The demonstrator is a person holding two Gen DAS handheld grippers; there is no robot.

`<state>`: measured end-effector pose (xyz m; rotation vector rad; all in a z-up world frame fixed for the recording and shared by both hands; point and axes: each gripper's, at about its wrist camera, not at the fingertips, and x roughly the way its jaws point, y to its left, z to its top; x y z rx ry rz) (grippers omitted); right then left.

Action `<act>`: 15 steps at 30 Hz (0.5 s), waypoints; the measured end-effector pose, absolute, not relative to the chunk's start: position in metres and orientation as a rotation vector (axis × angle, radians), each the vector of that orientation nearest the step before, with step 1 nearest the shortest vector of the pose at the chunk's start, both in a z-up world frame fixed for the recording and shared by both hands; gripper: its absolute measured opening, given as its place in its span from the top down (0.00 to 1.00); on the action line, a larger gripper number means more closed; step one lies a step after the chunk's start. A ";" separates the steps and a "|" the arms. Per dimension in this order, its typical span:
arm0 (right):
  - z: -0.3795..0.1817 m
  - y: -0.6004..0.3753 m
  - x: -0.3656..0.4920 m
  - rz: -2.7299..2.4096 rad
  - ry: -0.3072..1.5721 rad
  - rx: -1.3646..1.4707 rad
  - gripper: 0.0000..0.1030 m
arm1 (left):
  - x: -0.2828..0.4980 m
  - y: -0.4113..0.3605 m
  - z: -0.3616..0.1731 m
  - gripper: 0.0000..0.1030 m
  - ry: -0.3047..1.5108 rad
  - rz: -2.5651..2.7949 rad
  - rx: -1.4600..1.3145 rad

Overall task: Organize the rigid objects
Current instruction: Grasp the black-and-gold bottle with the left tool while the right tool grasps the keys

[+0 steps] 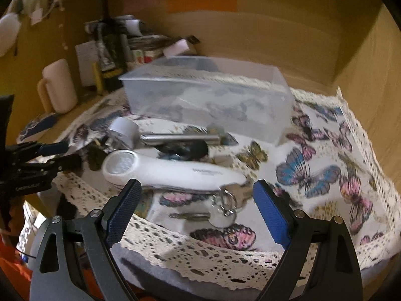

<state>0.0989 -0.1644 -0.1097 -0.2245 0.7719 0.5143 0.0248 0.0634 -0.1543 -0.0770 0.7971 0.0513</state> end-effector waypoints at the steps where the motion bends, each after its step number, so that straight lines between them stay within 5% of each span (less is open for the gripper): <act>1: -0.113 -0.168 0.101 0.513 0.790 -0.214 0.13 | 0.026 0.062 -0.155 0.50 0.796 0.046 -0.072; 5: -0.127 -0.173 0.107 0.520 0.850 -0.200 0.13 | 0.031 0.059 -0.158 0.53 0.793 0.019 -0.059; 10: -0.134 -0.165 0.100 0.512 0.824 -0.245 0.14 | 0.037 0.054 -0.159 0.75 0.774 0.002 -0.031; 15: -0.133 -0.167 0.098 0.507 0.800 -0.256 0.43 | 0.037 0.053 -0.158 0.78 0.766 0.008 -0.028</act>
